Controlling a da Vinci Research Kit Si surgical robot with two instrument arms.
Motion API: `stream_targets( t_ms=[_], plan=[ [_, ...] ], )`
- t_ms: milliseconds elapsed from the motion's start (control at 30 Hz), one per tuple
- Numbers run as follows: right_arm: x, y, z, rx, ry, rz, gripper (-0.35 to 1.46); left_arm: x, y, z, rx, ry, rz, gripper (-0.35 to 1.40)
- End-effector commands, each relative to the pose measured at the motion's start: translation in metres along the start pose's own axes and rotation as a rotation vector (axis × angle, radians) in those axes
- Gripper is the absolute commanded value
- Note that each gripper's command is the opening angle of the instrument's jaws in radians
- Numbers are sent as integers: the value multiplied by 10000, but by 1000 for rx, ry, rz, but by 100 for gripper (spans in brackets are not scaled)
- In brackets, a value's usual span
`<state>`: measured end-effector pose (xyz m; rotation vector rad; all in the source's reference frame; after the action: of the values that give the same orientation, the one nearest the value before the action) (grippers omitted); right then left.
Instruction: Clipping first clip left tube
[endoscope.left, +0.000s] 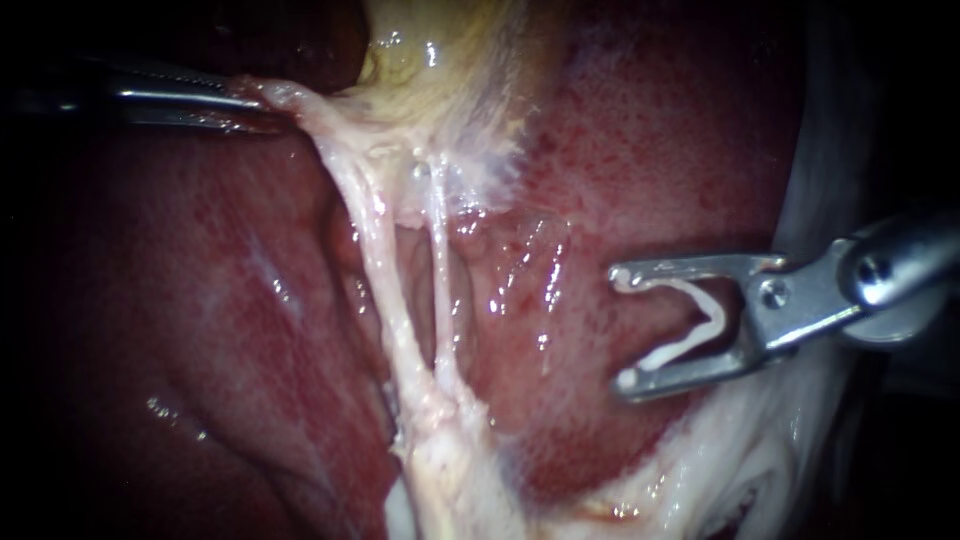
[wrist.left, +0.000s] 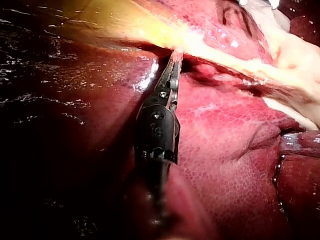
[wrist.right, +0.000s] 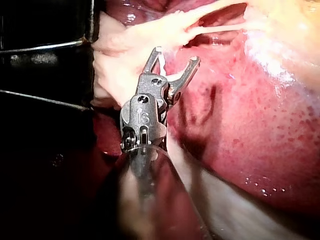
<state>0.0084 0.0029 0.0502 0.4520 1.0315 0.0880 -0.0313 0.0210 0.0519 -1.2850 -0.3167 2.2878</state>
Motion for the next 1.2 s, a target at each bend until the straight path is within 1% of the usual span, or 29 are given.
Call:
stream_targets(
  t_ms=[33, 167, 233, 367, 533, 700, 867, 1000, 1100, 1200],
  plan=[
    [1, 0, 6, 3, 12, 18, 50, 0, 0, 0, 1, 0, 0, -35],
    [4, 1, 33, 10, 68, 77, 50, -1, 0, 2, 2, 0, 1, -35],
    [5, 3, 47, 10, 85, 106, 50, -1, 1, 3, 2, 0, 1, -35],
    [3, 8, 79, 20, 106, 153, 50, -1, 1, 3, 3, 0, 1, -35],
    [-7, 16, 106, 30, 140, 219, 50, -2, 1, 4, 3, 0, 1, -35],
    [-18, 22, 120, 53, 177, 267, 50, -2, 1, 4, 4, 0, 1, -35],
    [-31, 27, 133, 81, 176, 291, 50, -2, 2, 5, 4, 0, 1, -35],
    [-44, 28, 144, 88, 173, 303, 50, -2, 2, 5, 5, 0, 1, -35],
    [-51, 28, 151, 89, 170, 308, 50, -2, 2, 5, 5, 0, 1, -35],
    [-55, 28, 155, 97, 169, 310, 50, -2, 2, 5, 5, 0, 1, -35]
  ],
)
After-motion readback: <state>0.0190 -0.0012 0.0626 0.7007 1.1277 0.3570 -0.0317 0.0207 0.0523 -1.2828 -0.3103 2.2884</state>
